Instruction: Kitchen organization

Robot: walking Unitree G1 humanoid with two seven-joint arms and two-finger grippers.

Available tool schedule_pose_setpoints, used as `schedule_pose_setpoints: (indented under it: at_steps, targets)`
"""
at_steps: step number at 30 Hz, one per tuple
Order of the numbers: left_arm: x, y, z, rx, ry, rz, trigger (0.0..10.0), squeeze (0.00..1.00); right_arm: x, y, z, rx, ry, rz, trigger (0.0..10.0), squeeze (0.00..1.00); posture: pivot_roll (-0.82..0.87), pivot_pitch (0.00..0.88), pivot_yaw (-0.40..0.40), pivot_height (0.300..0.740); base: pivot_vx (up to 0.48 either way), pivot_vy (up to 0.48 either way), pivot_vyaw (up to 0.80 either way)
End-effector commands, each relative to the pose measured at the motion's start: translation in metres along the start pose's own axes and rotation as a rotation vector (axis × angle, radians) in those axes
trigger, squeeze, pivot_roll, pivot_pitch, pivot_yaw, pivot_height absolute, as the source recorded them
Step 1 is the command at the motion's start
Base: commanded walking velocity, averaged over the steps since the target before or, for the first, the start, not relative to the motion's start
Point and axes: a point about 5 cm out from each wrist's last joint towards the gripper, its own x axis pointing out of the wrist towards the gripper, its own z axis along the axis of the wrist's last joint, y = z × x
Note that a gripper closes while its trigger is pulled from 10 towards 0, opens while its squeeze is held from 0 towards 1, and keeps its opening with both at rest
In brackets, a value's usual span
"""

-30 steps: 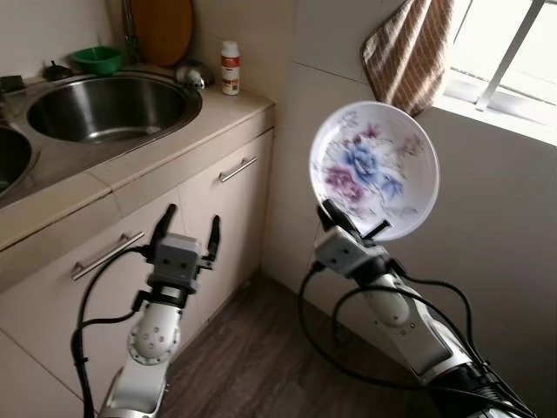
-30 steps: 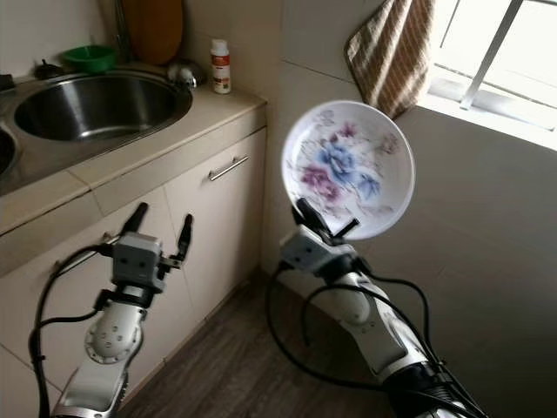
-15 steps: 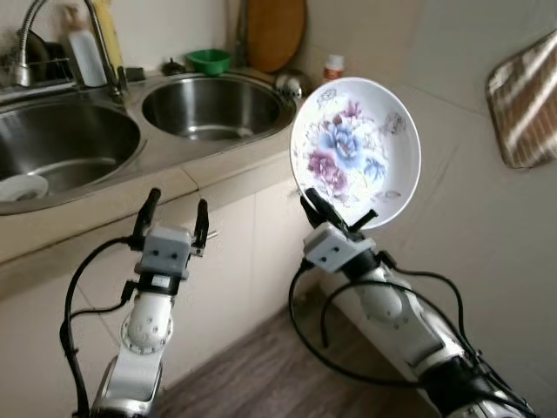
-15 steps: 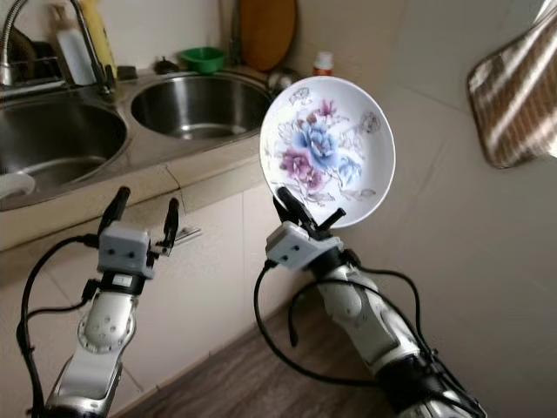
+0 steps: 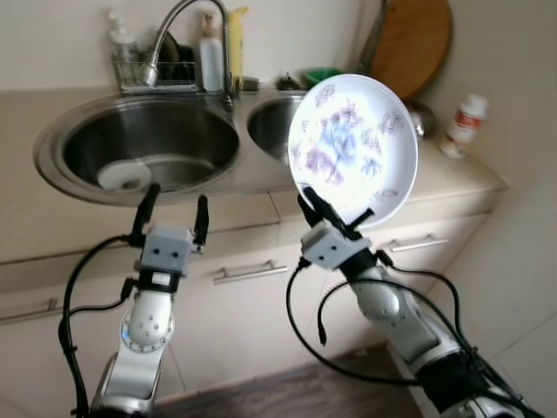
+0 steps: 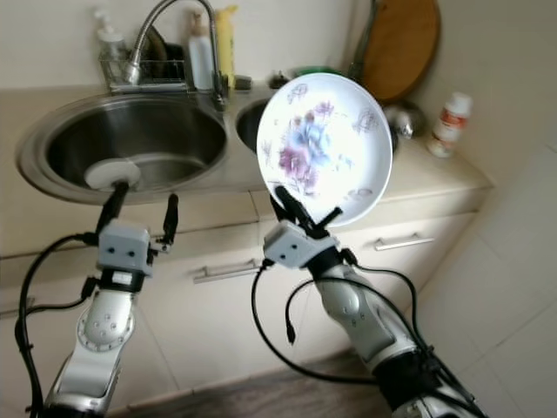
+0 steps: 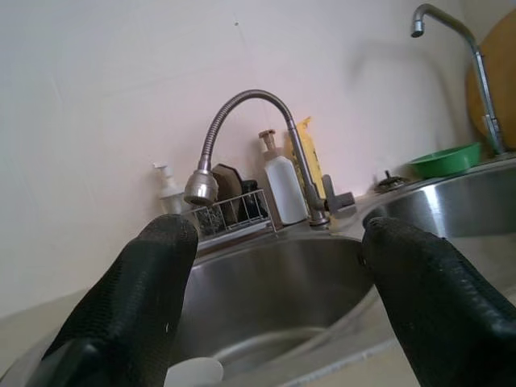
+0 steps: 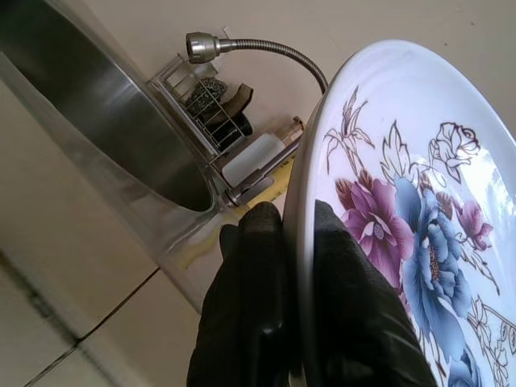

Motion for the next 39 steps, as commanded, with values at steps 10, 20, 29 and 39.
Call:
schedule_pose_setpoints:
  at_steps: [10, 20, 29, 39]
  targets:
    - [0.005, -0.005, 0.009, -0.004, -0.043, -0.011, 10.0, 0.0, 0.004, -0.028, -0.015, 0.155, 0.087, -0.15, 10.0, 0.0, 0.06, 0.0, -0.085, 0.74, 0.398, 0.0, 0.26]
    - [0.006, -0.008, 0.01, -0.007, -0.048, -0.015, 10.0, 0.0, 0.026, -0.041, -0.034, 0.409, 0.223, -0.15, 10.0, 0.0, 0.06, 0.0, -0.081, 0.74, 0.147, 0.0, 0.0]
    - [0.008, -0.011, 0.011, -0.006, -0.05, -0.026, 10.0, 0.0, 0.052, -0.052, -0.059, 0.891, 0.391, -0.24, 10.0, 0.0, 0.08, 0.0, -0.082, 0.74, 0.0, 0.0, 0.0]
    - [0.007, -0.009, 0.009, 0.004, -0.038, -0.024, 10.0, 0.0, 0.042, -0.053, -0.085, 1.178, 0.56, -0.379, 10.0, 1.0, 0.09, 0.0, -0.09, 0.74, 0.0, 0.0, 0.0]
